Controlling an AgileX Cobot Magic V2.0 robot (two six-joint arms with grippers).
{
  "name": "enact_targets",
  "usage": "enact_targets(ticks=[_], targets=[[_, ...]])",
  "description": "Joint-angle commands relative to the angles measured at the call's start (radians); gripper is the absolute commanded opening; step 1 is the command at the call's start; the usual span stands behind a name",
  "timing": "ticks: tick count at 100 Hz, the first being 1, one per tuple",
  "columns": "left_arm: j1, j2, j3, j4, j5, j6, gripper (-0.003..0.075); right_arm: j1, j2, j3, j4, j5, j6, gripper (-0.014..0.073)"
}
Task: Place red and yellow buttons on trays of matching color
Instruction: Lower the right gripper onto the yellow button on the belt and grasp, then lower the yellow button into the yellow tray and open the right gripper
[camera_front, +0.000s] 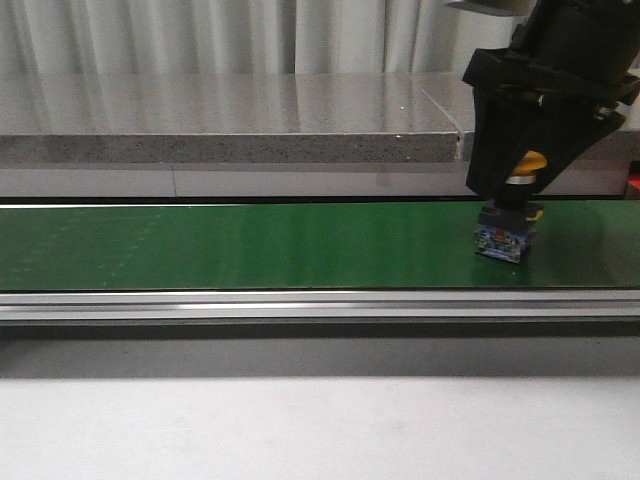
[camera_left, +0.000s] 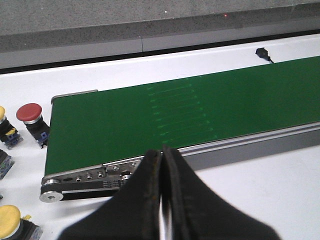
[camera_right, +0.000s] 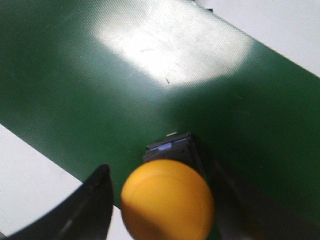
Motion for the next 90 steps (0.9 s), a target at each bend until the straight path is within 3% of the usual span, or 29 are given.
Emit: enact_targets(ticks=[1,11,25,42,90], targets=[[-0.007,0.009,-0.024,-0.01,-0.07,0.0,-0.0021,0.002,-0.039,-0.034,0.01,-0.036,-0.013,0.0265],[-0.007,0.009,-0.024,-0.01,-0.07,0.0,-0.0021,0.002,-0.05,-0.034,0.004,-0.04,-0.013,0.0189],[-0.007,0.009,-0.024,-0.01,-0.07,0.0,-0.0021,-0.005,-0.096,-0.034,0.0,-0.043,0.002,0.0185],[-0.007,0.009,-0.024,-0.01,-0.07,0.0,-0.0021,-0.074,-0.174,-0.034,-0.001,-0.042,0.125,0.0185],[-0.007,0.009,-0.024,-0.01,-0.07,0.0,-0.0021,-0.505,-0.308,0.074,-0.042,-0.045,0.337,0.0185]])
